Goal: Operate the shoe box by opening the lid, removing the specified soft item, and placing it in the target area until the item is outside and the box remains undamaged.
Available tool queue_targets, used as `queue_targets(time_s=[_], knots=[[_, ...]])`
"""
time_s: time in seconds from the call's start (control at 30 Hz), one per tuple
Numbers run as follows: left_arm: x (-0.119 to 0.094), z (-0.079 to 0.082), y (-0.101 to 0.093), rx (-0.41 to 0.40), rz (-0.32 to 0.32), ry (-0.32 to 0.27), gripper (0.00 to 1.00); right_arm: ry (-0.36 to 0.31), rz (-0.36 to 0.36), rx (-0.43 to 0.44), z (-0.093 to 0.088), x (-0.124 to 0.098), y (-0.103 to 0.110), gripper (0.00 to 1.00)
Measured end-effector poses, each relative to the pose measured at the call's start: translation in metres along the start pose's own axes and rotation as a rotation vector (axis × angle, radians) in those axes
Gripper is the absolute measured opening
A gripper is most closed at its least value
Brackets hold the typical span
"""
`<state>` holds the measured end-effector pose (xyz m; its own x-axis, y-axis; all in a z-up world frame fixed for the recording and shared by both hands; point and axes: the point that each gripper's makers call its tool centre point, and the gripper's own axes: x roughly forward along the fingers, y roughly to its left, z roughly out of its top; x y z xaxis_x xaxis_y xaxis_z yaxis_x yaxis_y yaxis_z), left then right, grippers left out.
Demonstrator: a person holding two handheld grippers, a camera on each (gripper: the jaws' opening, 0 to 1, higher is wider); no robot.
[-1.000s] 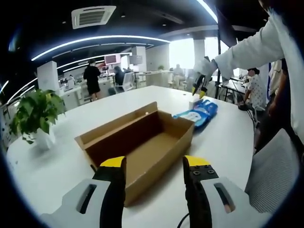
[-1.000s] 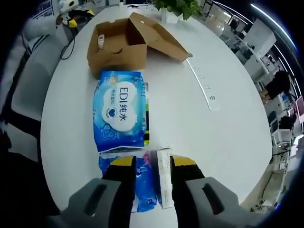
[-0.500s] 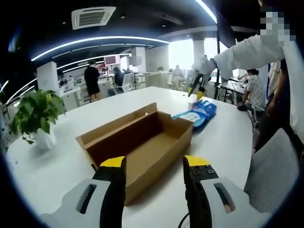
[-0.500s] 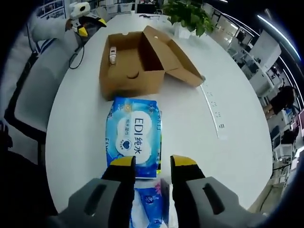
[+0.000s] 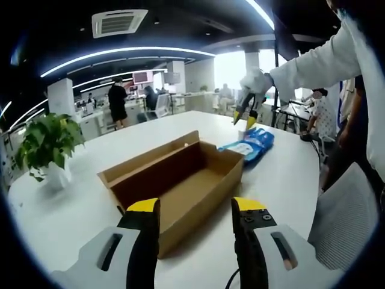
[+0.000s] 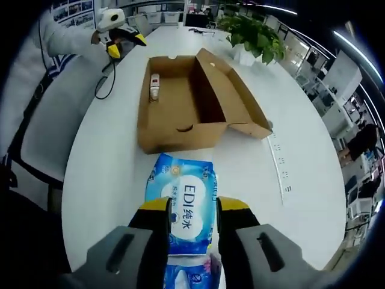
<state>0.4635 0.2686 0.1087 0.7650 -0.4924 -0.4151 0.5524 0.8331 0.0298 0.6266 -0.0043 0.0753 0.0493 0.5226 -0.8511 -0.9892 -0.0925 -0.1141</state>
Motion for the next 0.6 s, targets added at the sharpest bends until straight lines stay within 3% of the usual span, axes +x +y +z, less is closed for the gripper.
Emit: queue_targets(time_s=[0.6], knots=[[-0.006, -0.003, 0.0, -0.014, -0.001, -0.015, 0.49, -0.087, 0.042, -0.062, 0.071, 0.019, 0.021, 0.29]])
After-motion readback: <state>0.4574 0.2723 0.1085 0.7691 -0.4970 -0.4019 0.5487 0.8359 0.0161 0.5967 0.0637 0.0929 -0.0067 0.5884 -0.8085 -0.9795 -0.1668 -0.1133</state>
